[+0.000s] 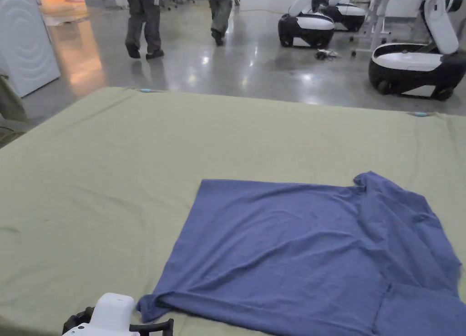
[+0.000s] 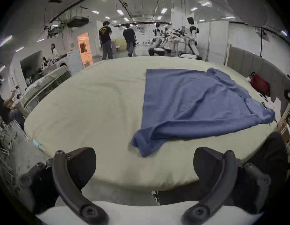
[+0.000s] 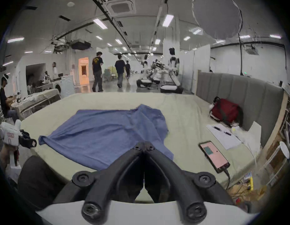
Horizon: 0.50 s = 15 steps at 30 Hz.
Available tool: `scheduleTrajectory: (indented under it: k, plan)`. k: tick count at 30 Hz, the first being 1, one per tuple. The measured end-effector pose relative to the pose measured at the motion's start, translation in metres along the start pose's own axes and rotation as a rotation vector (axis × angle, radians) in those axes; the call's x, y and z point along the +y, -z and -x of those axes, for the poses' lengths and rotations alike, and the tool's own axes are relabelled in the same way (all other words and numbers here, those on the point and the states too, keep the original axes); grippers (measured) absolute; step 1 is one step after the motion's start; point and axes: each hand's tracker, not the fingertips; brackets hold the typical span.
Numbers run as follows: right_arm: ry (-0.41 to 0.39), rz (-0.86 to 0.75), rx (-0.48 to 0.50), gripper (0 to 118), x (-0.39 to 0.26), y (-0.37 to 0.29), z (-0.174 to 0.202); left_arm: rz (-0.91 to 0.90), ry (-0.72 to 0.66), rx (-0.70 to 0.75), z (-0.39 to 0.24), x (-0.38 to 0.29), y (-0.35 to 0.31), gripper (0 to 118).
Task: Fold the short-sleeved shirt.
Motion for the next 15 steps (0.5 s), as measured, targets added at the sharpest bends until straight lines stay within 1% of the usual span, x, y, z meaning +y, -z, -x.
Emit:
scheduleTrajectory:
  k: [2, 3, 4, 5, 6, 7, 8, 10, 11, 12, 14, 15]
  plan:
    - [0.020, 0.047, -0.046, 4, -0.006, 0.009, -0.014, 0.007, 0.017, -0.014, 0.000, 0.013, 0.010, 117]
    - [0.035, 0.067, -0.067, 4, -0.010, 0.012, -0.020, 0.012, 0.035, -0.009, -0.001, 0.016, 0.016, 113]
    - [0.056, 0.075, -0.079, 4, -0.012, 0.014, -0.026, 0.015, 0.049, -0.008, -0.001, 0.019, 0.020, 107]
    - [0.078, 0.090, -0.085, 4, -0.014, 0.015, -0.032, 0.010, 0.057, -0.016, 0.001, 0.021, 0.023, 95]
    - [0.099, 0.108, -0.093, 4, -0.016, 0.017, -0.038, 0.013, 0.061, -0.029, 0.002, 0.025, 0.027, 69]
    - [0.110, 0.112, -0.103, 4, -0.018, 0.018, -0.042, 0.022, 0.059, -0.030, 0.004, 0.027, 0.031, 40]
    - [0.116, 0.115, -0.111, 4, -0.020, 0.018, -0.046, 0.040, 0.065, -0.029, 0.004, 0.028, 0.035, 21]
    - [0.133, 0.146, -0.124, 4, -0.023, 0.021, -0.053, 0.071, 0.120, 0.027, -0.002, 0.028, 0.039, 19]
    - [0.138, 0.157, -0.133, 4, -0.025, 0.022, -0.056, 0.072, 0.123, 0.014, -0.003, 0.027, 0.040, 19]
    - [0.140, 0.161, -0.139, 4, -0.026, 0.023, -0.058, 0.075, 0.118, 0.004, -0.005, 0.027, 0.038, 16]
    - [0.143, 0.179, -0.143, 4, -0.031, 0.025, -0.065, 0.075, 0.093, -0.029, -0.002, 0.027, 0.035, 6]
    - [0.143, 0.187, -0.144, 4, -0.032, 0.027, -0.067, 0.074, 0.097, -0.024, -0.004, 0.028, 0.031, 4]
